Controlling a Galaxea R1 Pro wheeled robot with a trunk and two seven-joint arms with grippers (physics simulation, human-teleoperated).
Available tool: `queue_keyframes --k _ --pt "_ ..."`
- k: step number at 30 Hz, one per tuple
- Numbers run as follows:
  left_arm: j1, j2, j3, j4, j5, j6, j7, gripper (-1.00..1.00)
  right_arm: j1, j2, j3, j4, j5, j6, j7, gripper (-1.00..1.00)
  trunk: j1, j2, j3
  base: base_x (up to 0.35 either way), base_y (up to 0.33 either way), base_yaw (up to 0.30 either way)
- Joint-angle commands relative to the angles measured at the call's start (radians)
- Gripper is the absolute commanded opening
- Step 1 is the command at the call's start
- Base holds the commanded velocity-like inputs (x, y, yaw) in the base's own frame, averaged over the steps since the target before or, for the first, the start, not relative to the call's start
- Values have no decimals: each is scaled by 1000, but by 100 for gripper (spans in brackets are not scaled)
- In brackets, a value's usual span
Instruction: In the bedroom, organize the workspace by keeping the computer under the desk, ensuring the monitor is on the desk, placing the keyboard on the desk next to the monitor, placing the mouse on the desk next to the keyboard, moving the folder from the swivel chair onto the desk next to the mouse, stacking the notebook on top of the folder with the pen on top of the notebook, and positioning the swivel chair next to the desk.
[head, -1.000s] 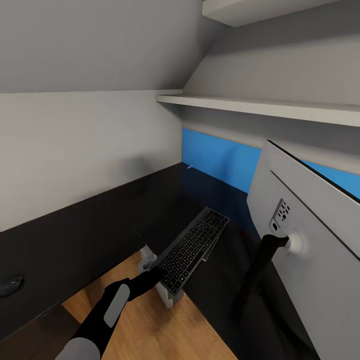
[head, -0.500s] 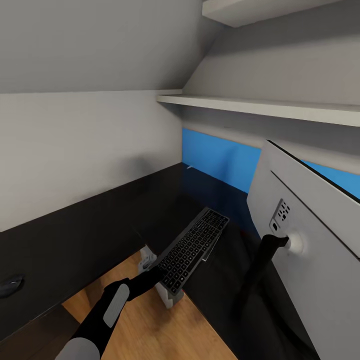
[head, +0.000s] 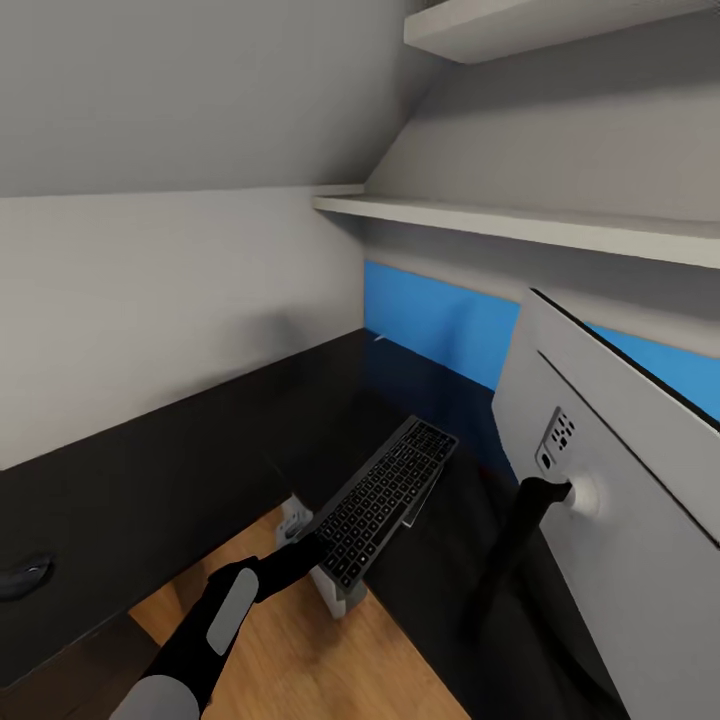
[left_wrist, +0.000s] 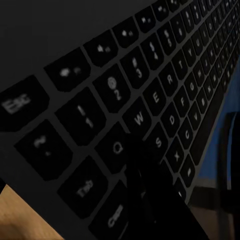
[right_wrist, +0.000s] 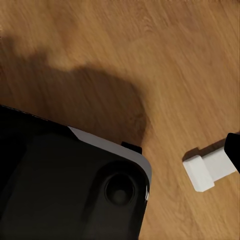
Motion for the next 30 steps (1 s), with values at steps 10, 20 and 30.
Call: queue_keyframes --k 10,20,30 --pt "-1 0 2 -1 5 6 1 -100 -1 0 8 2 5 -3 -10 100 -4 7 2 0 0 0" --pt "-1 0 2 -1 5 6 1 -100 -1 1 8 2 5 -3 -10 100 -4 7 2 0 0 0" --pt "-1 0 2 -1 7 7 2 -100 -1 2 8 2 5 -3 -10 100 -4 7 2 0 0 0"
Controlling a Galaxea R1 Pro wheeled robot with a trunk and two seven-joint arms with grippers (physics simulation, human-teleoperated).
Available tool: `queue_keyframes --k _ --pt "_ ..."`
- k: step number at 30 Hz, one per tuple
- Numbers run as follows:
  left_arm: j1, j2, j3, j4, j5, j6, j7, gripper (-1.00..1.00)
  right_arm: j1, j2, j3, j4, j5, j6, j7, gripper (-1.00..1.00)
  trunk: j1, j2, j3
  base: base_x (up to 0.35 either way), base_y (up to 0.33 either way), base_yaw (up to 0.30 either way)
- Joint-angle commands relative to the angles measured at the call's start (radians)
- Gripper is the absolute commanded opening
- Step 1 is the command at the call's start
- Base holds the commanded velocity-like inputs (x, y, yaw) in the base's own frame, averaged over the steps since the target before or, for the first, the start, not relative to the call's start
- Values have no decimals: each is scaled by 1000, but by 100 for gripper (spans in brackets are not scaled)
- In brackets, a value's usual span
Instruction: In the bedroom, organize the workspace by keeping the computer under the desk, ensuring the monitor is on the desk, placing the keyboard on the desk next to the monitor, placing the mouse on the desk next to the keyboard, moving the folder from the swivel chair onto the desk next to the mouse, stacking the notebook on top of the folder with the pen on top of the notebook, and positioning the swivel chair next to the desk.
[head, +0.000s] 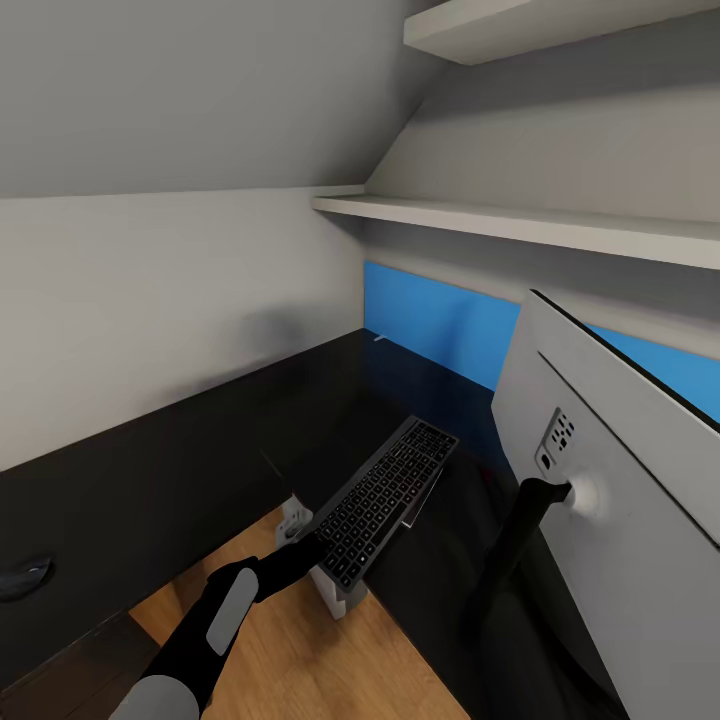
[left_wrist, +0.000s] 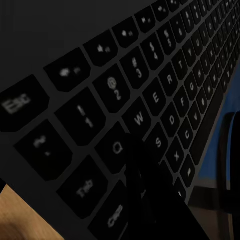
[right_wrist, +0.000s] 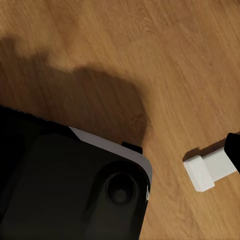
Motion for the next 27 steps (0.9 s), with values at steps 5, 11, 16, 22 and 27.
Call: queue_keyframes --k 5,11,16,22,27 --pt "-1 0 0 -1 5 4 1 -100 -1 0 8 2 5 -3 -10 100 0 -1 -1 -17 17 0" --pt "0 0 -1 -1 4 4 1 -100 -1 1 9 2 5 -3 -10 100 0 -1 -1 -153 147 1" --pt "0 0 1 -1 3 4 1 -100 -1 1 10 2 5 -3 -11 100 0 -1 -3 -63 53 81" --pt "-1 0 0 -1 3 4 1 -100 -1 1 9 1 4 -3 -13 100 0 -1 -8 -5 4 132" --pt "0 0 0 -1 3 4 1 -100 -1 0 8 0 2 -3 -15 100 0 -1 -9 -1 0 28"
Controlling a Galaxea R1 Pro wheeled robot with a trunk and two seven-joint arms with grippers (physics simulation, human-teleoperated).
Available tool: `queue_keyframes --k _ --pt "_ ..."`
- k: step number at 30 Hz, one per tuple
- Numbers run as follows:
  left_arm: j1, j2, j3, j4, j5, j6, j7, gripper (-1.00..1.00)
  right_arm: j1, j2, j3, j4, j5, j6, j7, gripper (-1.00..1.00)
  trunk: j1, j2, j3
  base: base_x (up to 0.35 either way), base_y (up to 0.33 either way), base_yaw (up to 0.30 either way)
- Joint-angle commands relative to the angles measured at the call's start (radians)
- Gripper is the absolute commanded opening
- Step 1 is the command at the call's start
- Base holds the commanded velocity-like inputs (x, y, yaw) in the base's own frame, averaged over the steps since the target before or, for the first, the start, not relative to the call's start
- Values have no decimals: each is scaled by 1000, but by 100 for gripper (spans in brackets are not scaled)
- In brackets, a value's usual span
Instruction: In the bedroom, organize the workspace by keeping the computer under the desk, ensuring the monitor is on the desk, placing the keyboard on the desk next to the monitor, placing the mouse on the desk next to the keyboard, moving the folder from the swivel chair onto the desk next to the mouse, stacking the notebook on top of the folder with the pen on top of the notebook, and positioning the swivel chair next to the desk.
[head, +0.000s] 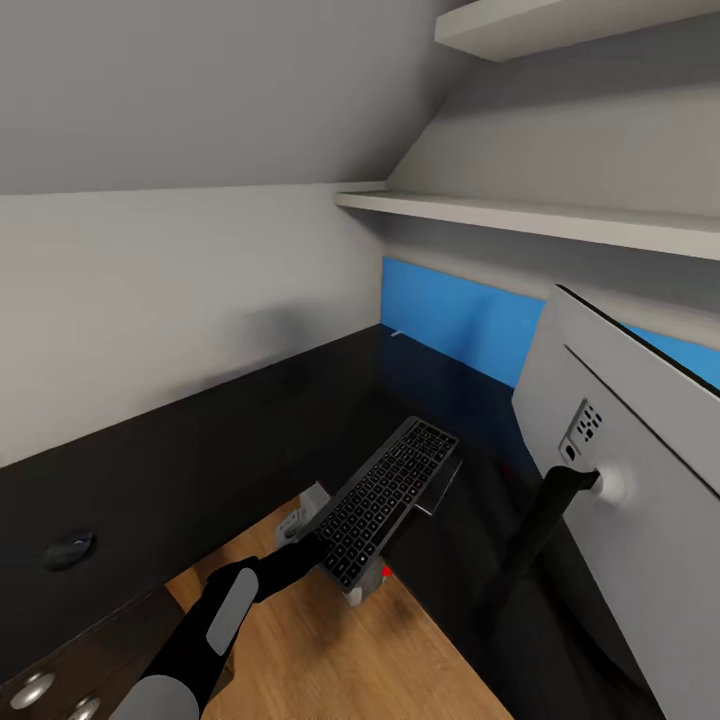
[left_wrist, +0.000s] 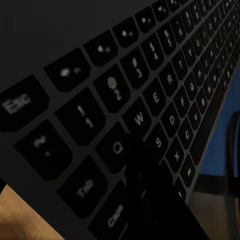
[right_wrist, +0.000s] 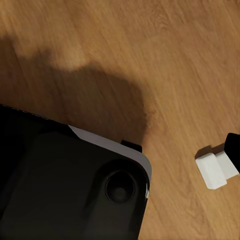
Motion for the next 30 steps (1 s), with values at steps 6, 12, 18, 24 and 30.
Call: queue_keyframes --k 6,12,18,24,30 --pt "-1 1 1 -1 6 6 0 -100 -1 3 10 1 6 -6 -8 100 0 -1 -2 -1 0 29" --pt "-1 1 1 -1 6 6 0 -100 -1 16 9 -2 5 -10 -10 100 0 -1 -4 -169 0 210" --pt "0 1 3 -1 6 6 0 -100 -1 17 7 -12 5 -9 -10 100 0 -1 -4 -242 0 80" --pt "0 1 0 -1 6 6 0 -100 -1 16 1 -21 3 -11 -11 100 0 -1 -4 -199 -25 28" --pt "0 1 0 -1 6 5 0 -100 -1 16 -13 -37 -2 -10 -12 100 0 -1 -4 -196 -134 196"
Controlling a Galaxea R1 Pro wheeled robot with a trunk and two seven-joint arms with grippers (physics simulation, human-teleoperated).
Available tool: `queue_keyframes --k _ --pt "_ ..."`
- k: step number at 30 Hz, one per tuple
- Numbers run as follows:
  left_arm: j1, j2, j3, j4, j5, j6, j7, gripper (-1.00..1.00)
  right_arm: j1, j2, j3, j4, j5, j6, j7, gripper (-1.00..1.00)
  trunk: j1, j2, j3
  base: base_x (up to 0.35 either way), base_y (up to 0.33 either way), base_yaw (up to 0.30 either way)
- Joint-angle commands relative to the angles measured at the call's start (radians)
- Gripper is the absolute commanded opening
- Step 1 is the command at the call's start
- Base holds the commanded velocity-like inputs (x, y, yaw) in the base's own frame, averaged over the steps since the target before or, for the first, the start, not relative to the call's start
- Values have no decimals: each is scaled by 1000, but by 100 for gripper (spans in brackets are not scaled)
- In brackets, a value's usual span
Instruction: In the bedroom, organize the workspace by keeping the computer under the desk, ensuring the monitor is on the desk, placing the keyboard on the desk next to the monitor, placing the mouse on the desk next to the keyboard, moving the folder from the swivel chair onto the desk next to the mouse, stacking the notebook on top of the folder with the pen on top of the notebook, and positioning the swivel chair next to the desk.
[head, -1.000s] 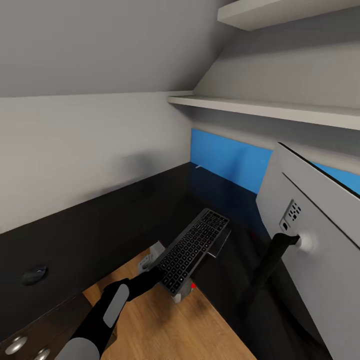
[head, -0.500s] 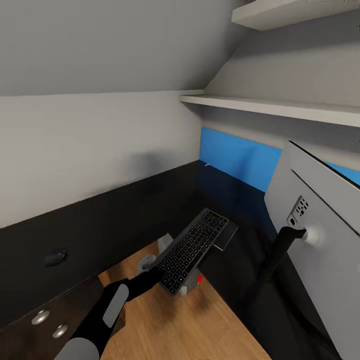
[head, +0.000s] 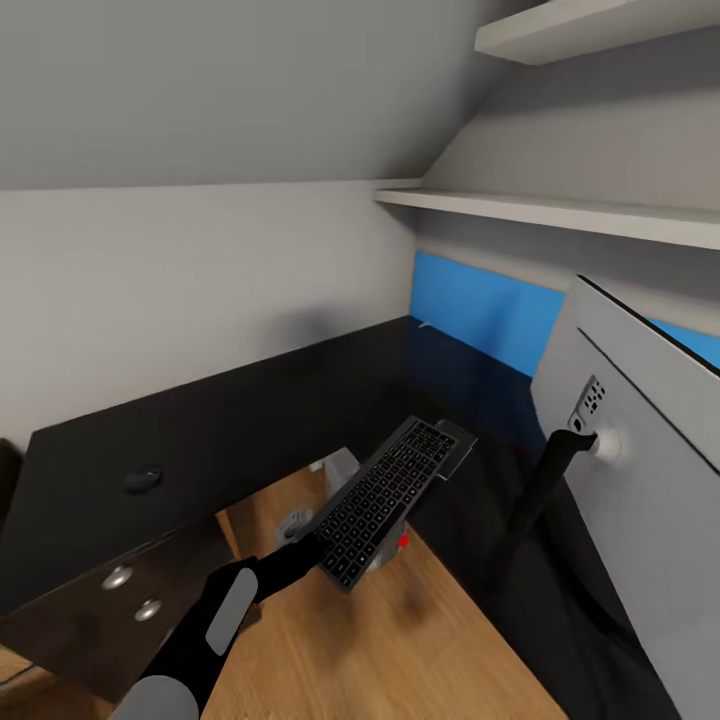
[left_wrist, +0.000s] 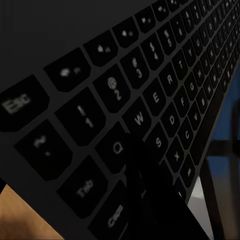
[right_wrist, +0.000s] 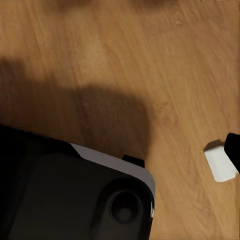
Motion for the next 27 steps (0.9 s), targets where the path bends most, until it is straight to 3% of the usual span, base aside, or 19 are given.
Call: queue_keyframes --k 1,22,27 --pt "-1 0 1 0 5 6 0 -100 0 0 7 0 4 -1 -10 100 0 -1 -1 -64 -67 232" --pt "0 4 2 0 7 3 -1 -100 0 -2 4 -13 4 -1 -15 100 0 -1 -4 -6 -7 241" --pt "-1 4 2 0 7 3 -1 -100 0 -2 -5 -56 4 -2 -98 100 0 -1 -6 0 0 262"
